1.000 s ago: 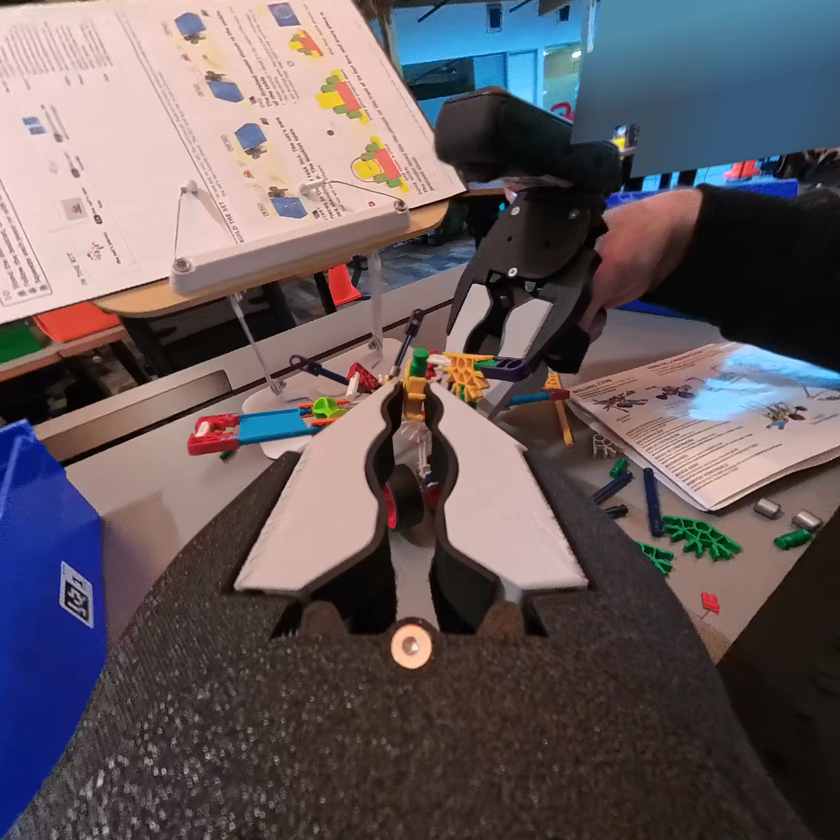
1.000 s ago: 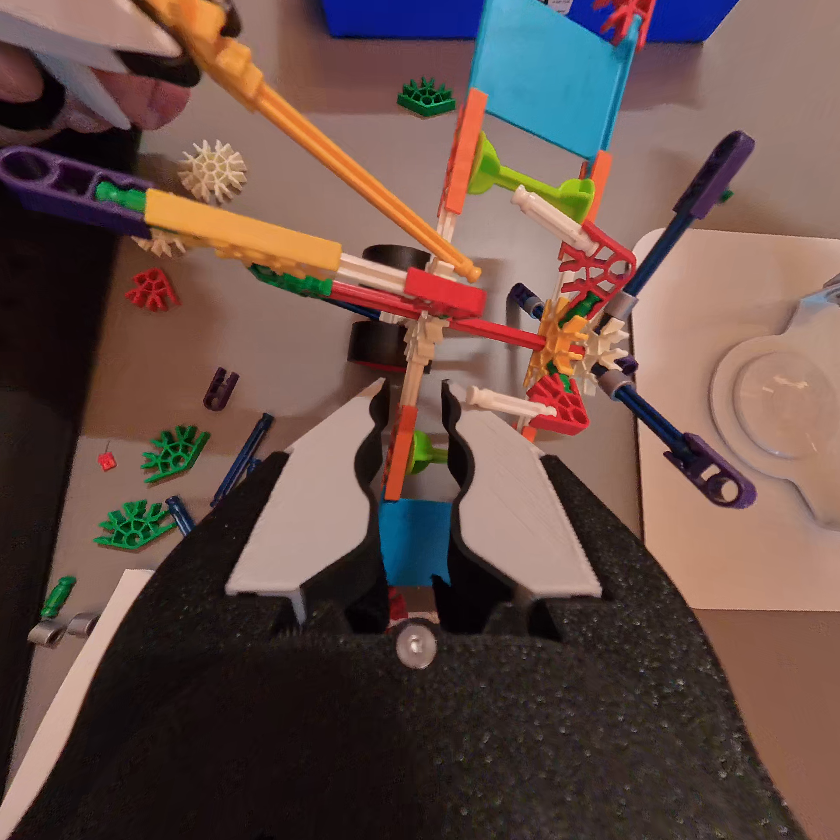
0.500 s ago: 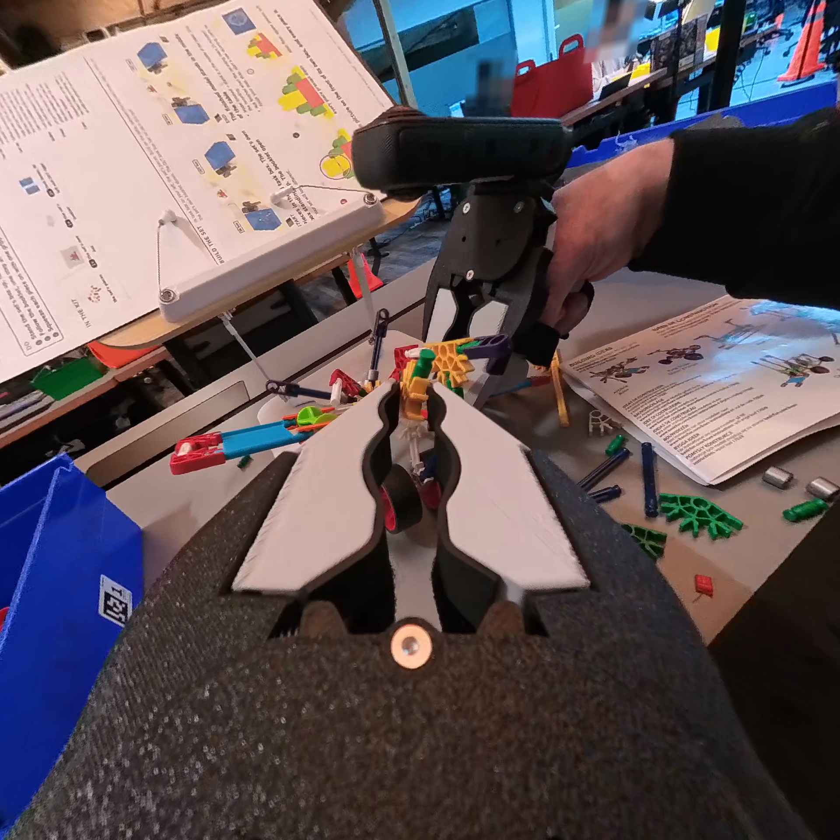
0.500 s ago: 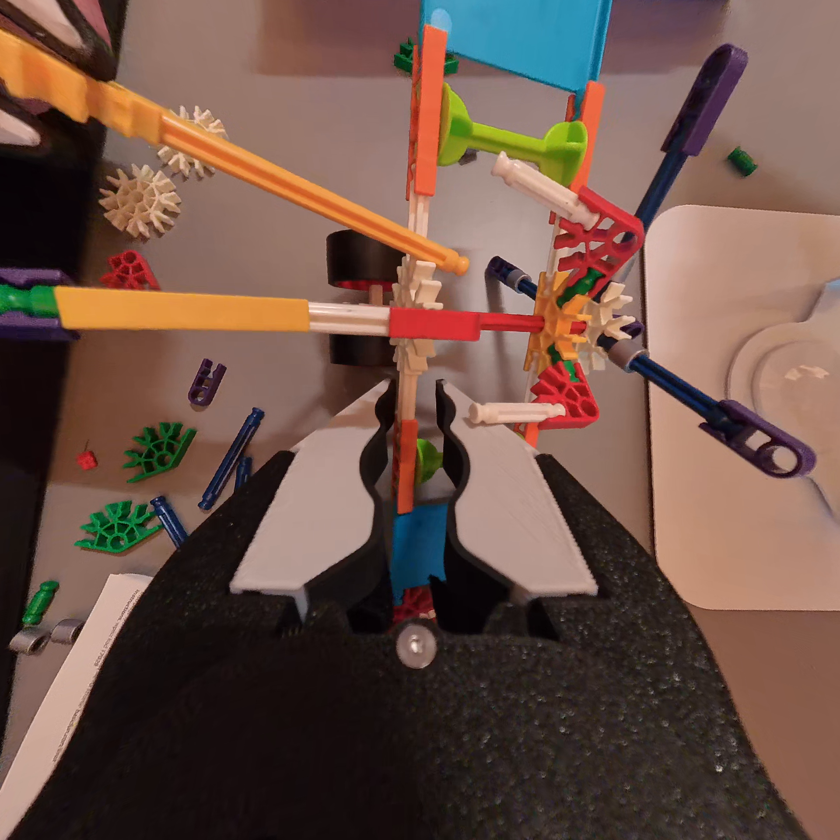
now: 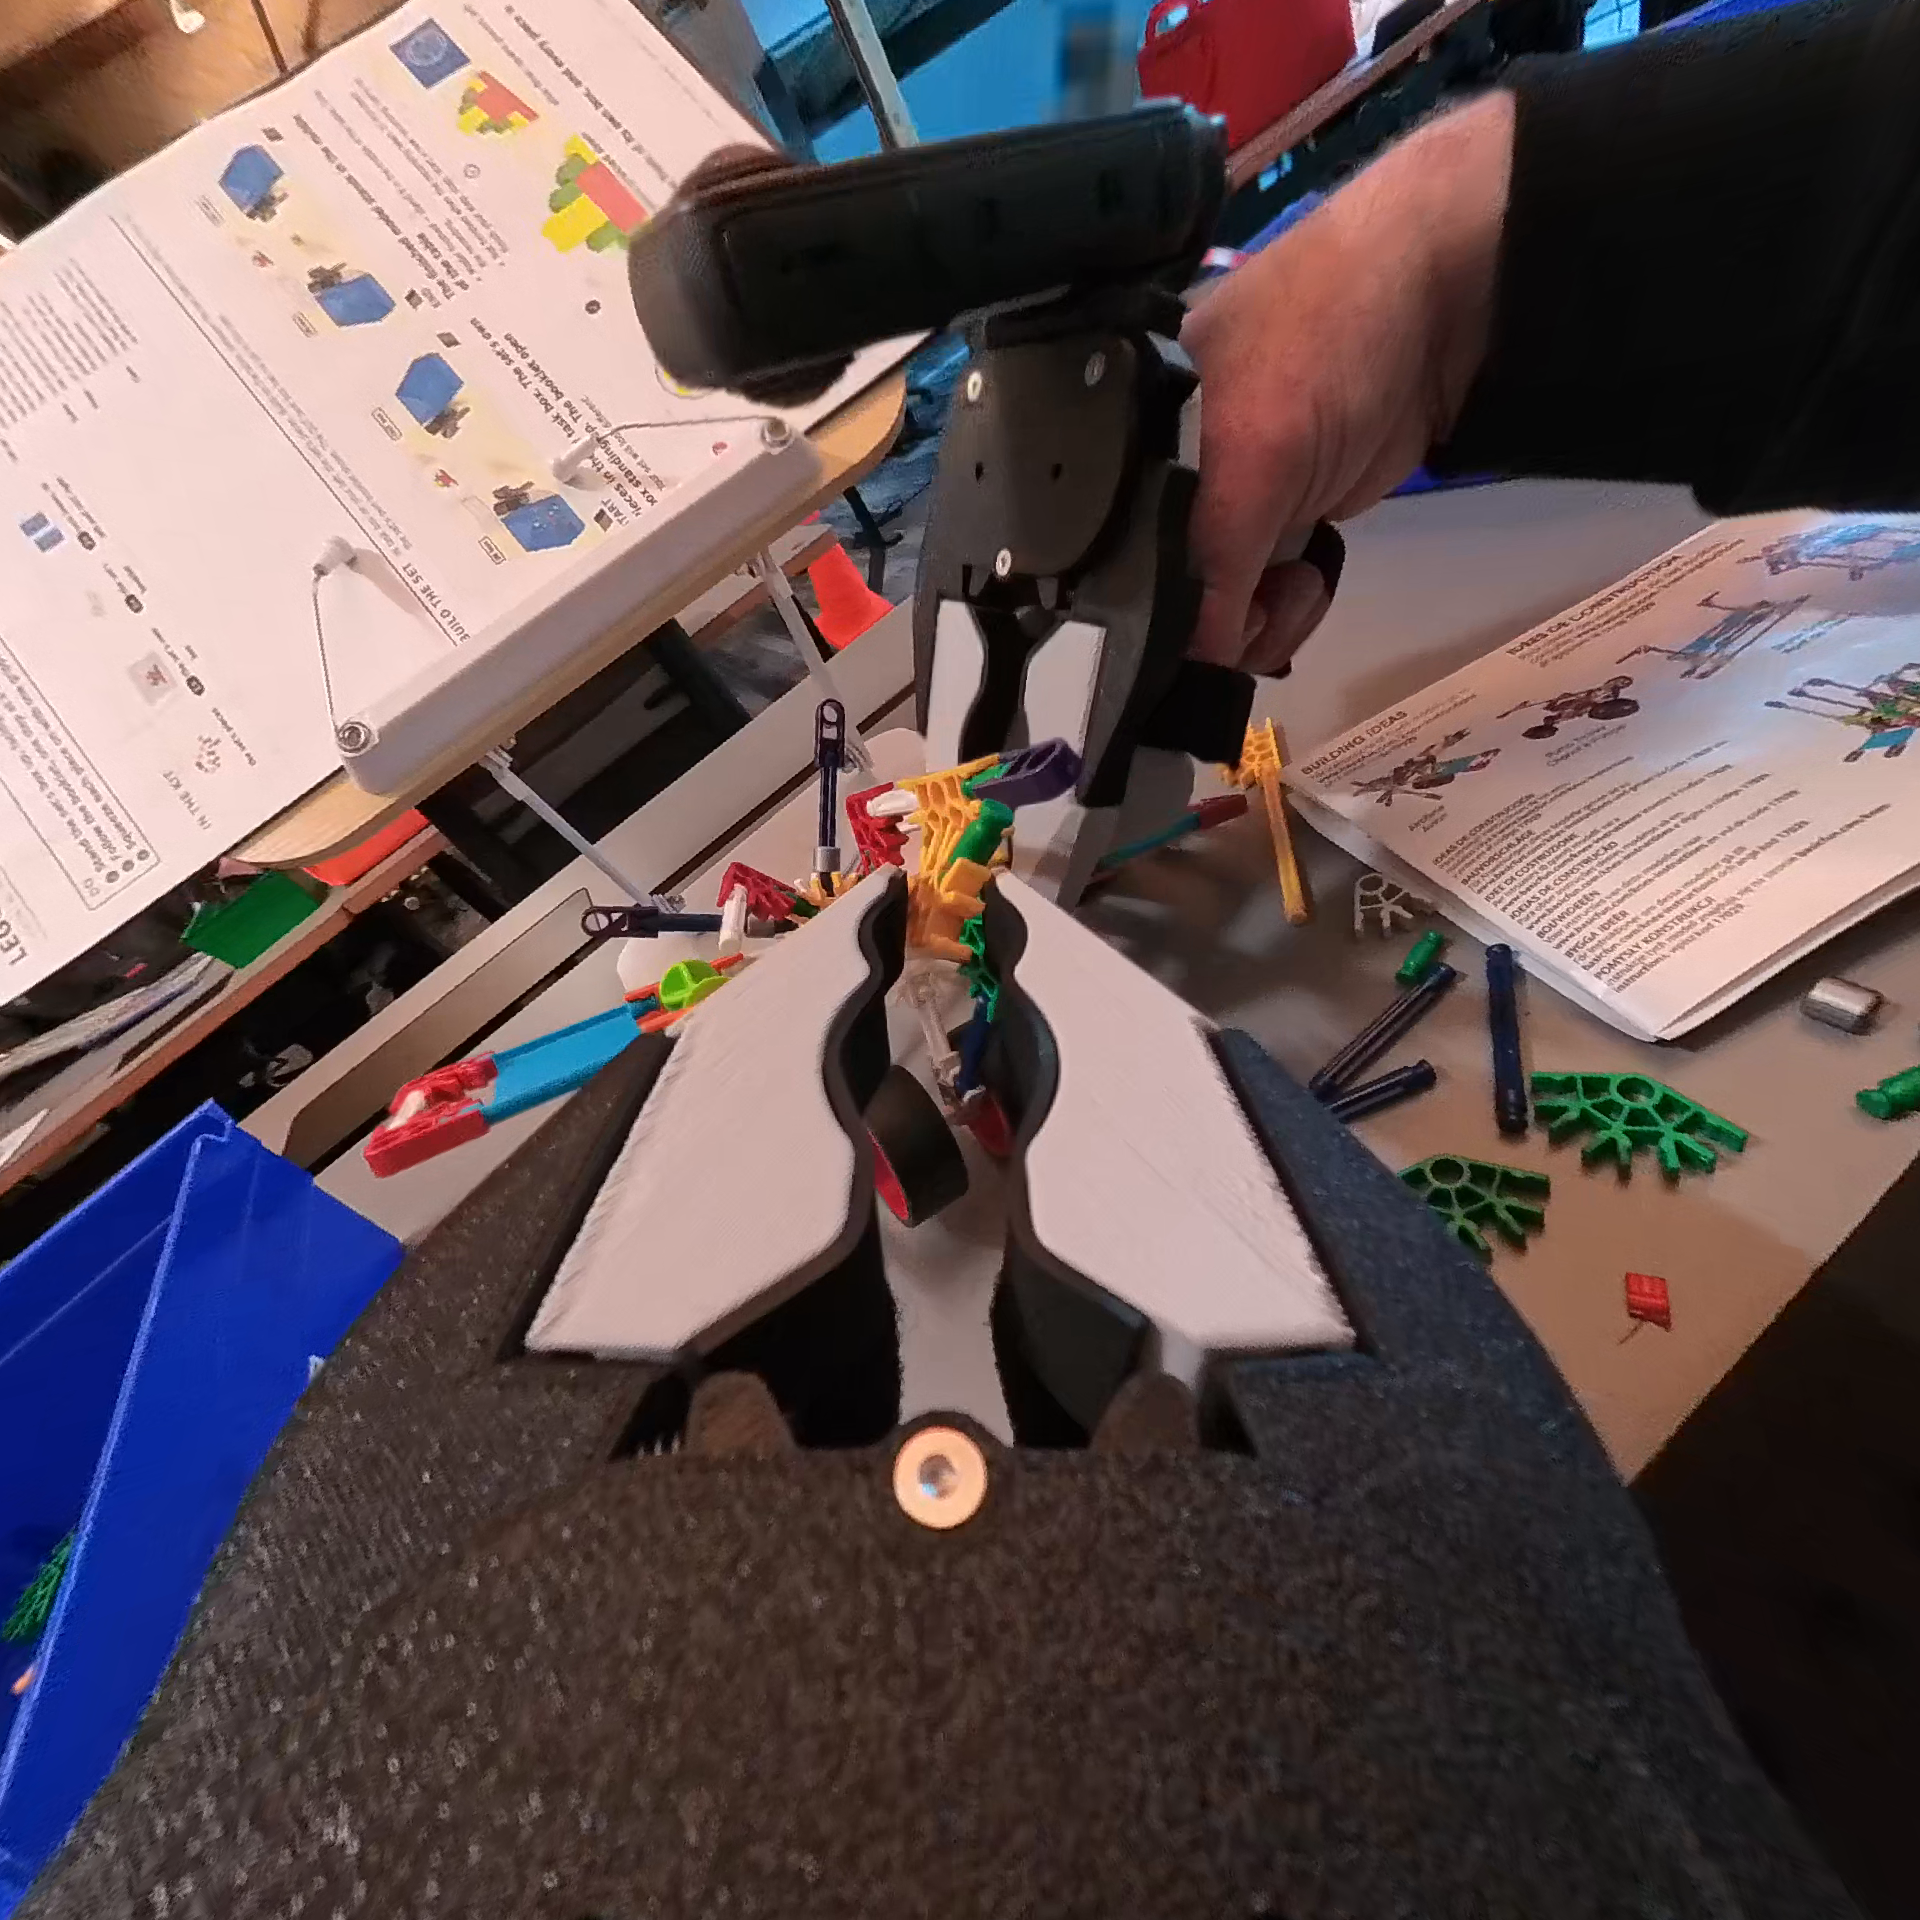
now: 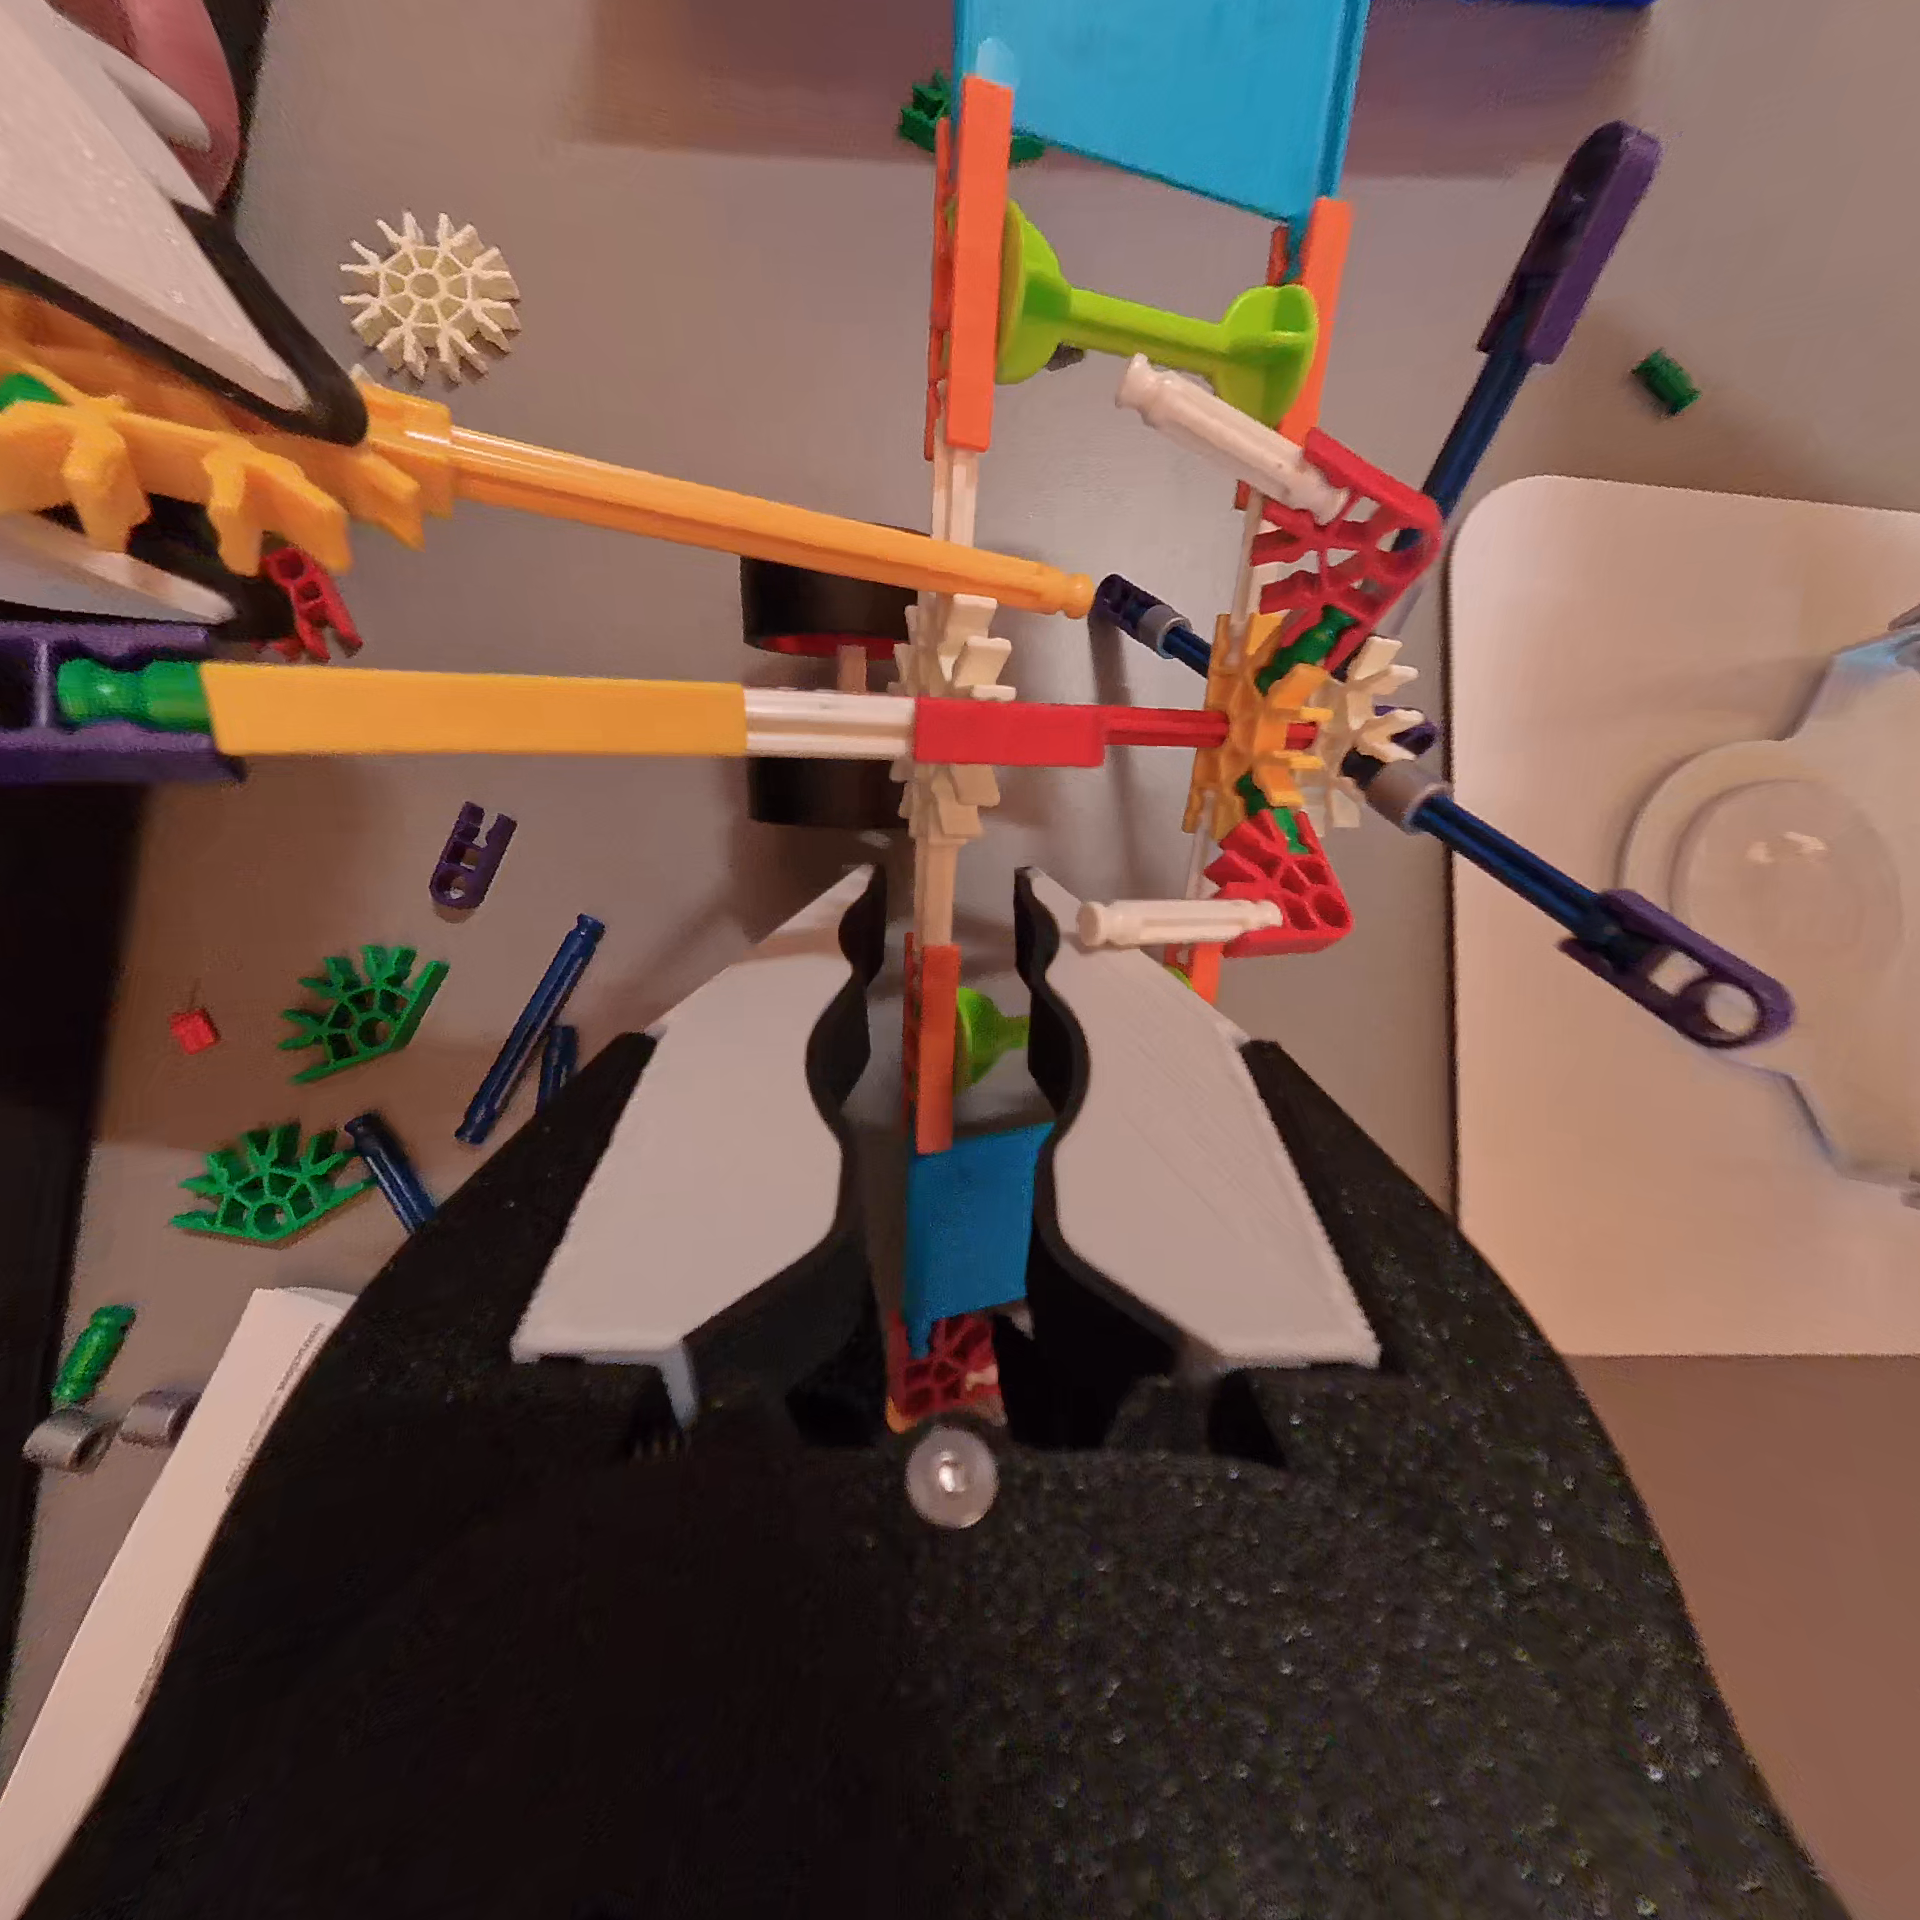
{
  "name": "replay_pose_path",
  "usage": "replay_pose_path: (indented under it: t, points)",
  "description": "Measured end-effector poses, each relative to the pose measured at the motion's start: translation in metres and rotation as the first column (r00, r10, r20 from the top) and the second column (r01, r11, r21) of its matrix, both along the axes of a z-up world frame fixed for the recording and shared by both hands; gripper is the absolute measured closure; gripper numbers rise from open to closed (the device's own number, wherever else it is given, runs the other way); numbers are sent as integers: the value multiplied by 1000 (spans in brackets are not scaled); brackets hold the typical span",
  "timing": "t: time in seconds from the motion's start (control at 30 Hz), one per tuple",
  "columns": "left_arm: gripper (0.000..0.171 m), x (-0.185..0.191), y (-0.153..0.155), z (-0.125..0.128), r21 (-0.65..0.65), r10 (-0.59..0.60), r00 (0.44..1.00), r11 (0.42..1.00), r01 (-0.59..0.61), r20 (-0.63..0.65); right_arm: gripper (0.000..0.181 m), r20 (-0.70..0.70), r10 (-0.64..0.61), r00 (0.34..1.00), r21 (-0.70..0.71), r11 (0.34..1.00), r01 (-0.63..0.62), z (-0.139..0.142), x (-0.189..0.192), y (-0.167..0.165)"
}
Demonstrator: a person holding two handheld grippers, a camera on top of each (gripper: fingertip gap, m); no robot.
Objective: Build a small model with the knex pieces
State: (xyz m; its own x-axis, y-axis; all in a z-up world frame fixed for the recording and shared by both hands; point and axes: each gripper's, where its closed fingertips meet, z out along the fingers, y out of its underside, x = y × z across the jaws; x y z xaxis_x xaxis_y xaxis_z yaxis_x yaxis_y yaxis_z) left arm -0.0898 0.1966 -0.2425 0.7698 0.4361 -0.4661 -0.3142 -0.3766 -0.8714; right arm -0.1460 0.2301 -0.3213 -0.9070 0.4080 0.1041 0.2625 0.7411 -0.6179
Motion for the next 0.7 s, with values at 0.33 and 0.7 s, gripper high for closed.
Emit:
replay_pose_path:
  t: [0.33, 0.7]
  points:
    - [159, -3, -1, -1, 10, 1, 1000, 1000, -1, 15, 153, -143, 21, 989, 62, 998, -12, 42, 7, 19]
    - [159, -3, 0, -1, 3, -1, 1000, 1000, 1, 10, 146, -316, 310, 897, 46, 949, -312, 85, 60, -20]
